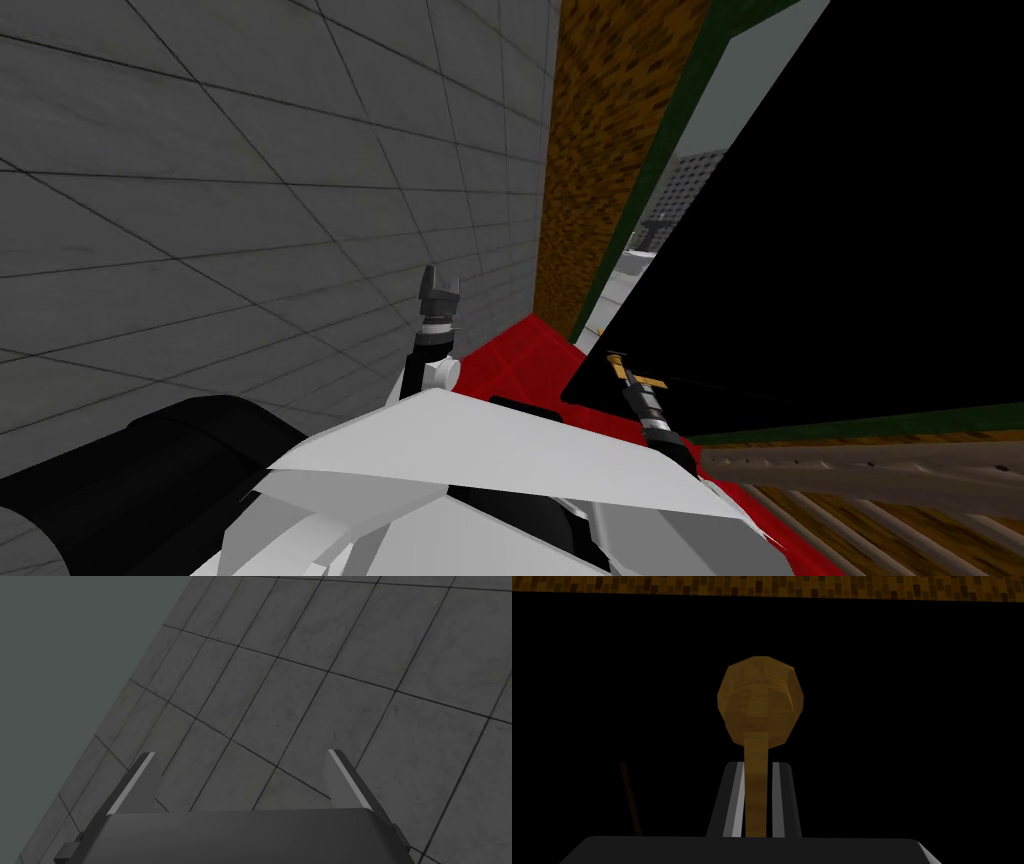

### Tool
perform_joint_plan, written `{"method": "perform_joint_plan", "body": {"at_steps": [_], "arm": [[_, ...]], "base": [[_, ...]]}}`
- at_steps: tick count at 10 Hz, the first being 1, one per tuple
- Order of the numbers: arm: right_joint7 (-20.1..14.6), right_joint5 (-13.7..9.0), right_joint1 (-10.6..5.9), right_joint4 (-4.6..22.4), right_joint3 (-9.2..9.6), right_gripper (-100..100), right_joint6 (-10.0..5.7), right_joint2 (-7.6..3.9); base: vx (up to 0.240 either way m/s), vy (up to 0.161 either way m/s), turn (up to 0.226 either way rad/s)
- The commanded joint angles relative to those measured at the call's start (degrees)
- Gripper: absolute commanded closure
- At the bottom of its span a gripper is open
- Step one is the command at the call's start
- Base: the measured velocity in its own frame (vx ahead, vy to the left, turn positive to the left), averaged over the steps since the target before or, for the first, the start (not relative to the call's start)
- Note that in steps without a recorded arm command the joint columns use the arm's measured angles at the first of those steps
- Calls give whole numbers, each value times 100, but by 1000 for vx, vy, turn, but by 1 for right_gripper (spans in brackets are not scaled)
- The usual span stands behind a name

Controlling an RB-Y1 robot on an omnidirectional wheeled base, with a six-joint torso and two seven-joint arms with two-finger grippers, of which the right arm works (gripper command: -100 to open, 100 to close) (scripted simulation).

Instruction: Pull the door open

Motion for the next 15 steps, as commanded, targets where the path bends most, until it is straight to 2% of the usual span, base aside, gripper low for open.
{"method": "perform_joint_plan", "body": {"at_steps": [1, 9, 10, 15], "arm": [[69, 60, -49, -101, -72, 100, 202, 109], [278, 212, -389, -242, -444, 100, 792, 382], [265, 199, -302, -372, -423, 100, 827, 363], [-58, 323, -9, -297, -280, 100, 370, 108]], "base": [[-245, -121, 205], [-192, -77, 137], [-86, -30, 31], [-186, -62, 157]]}}
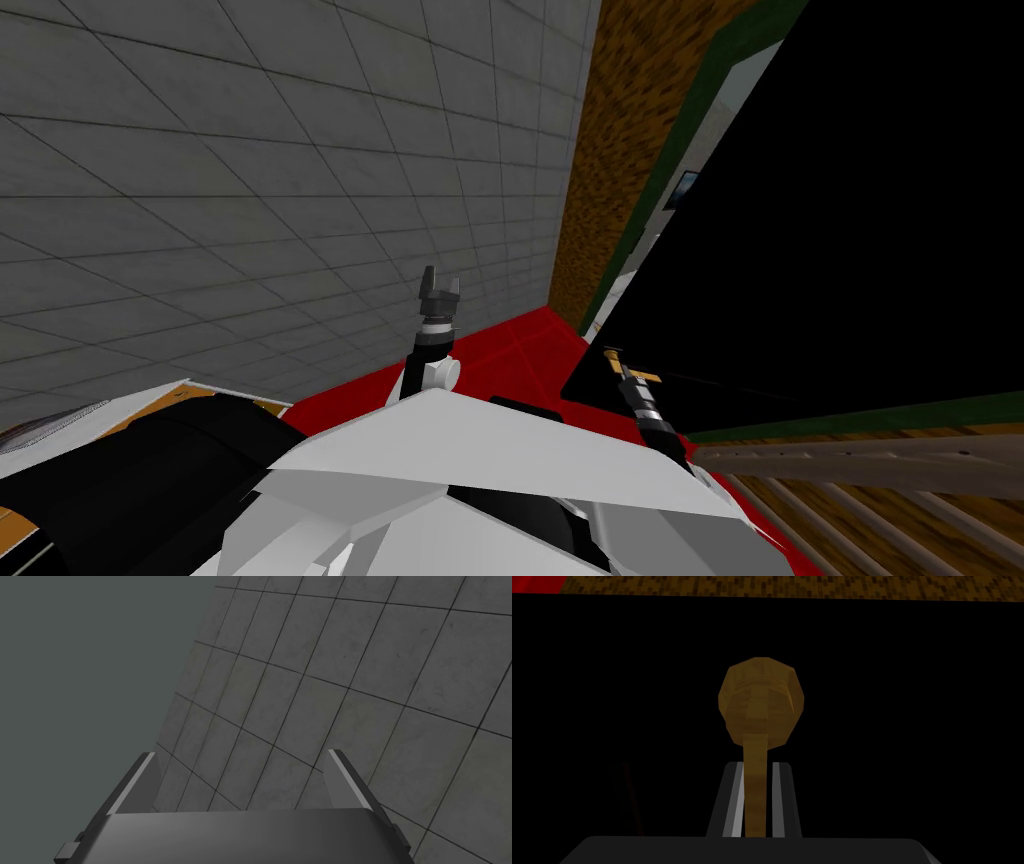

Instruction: Pull the door open

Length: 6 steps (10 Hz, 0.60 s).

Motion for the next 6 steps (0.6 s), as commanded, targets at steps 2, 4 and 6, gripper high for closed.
{"method": "perform_joint_plan", "body": {"at_steps": [2, 4, 6], "arm": [[-173, 61, 163, 29, 73, 100, -254, -133], [-219, 78, 203, 40, 92, 100, -323, -170], [-274, 109, 291, 149, 131, 100, -521, -203]], "base": [[-197, -79, 158], [-170, -49, 74], [-84, -38, 112]]}}
